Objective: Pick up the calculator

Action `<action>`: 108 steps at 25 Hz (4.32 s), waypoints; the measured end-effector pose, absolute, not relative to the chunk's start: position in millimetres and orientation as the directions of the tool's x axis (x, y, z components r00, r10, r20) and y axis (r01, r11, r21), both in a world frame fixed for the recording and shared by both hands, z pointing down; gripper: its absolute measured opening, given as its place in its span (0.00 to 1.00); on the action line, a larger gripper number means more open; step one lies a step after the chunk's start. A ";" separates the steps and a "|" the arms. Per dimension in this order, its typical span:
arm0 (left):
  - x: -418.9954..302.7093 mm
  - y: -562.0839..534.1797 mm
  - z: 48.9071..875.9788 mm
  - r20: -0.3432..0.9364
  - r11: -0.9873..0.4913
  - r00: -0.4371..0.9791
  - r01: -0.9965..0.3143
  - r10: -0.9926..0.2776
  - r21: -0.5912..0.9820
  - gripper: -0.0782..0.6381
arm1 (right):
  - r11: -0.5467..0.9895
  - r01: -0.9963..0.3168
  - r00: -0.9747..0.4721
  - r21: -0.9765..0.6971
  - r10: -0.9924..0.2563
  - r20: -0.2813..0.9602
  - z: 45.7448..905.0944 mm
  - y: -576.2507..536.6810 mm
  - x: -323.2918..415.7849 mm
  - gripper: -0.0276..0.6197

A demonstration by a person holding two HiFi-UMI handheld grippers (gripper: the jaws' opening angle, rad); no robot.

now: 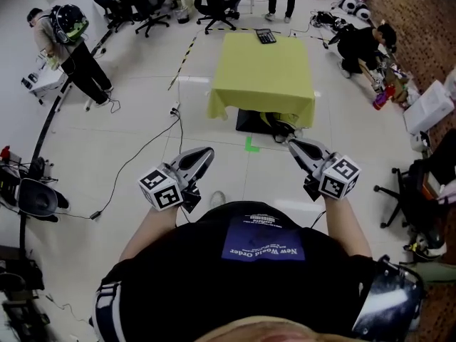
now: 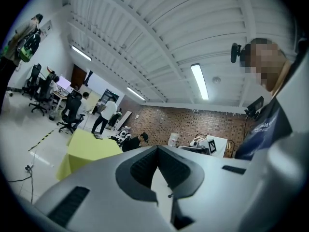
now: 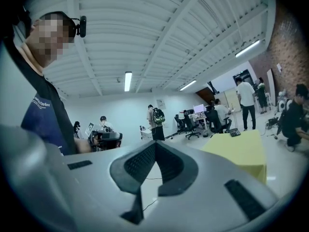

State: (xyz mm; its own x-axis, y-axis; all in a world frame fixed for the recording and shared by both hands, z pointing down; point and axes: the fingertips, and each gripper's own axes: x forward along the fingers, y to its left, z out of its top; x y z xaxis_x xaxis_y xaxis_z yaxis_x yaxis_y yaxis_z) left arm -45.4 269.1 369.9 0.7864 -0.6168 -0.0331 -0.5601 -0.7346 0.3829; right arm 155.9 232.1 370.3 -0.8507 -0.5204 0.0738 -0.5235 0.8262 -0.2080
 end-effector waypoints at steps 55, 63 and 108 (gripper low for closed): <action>-24.2 -285.3 381.5 -0.039 -0.785 0.829 -0.512 -0.558 0.349 0.12 | 0.815 -0.531 -0.846 -0.232 -0.525 0.090 382.4 -341.0 171.7 0.02; -75.4 -375.7 384.1 -0.047 -0.855 0.905 -0.382 -0.423 0.350 0.12 | 0.723 -0.626 -0.770 -0.291 -0.632 0.087 374.3 -405.3 118.3 0.02; 41.8 -624.9 553.9 0.106 -0.744 0.878 -0.455 -0.467 0.490 0.12 | 0.796 -0.399 -0.866 -0.455 -0.165 0.472 695.0 -879.5 181.6 0.33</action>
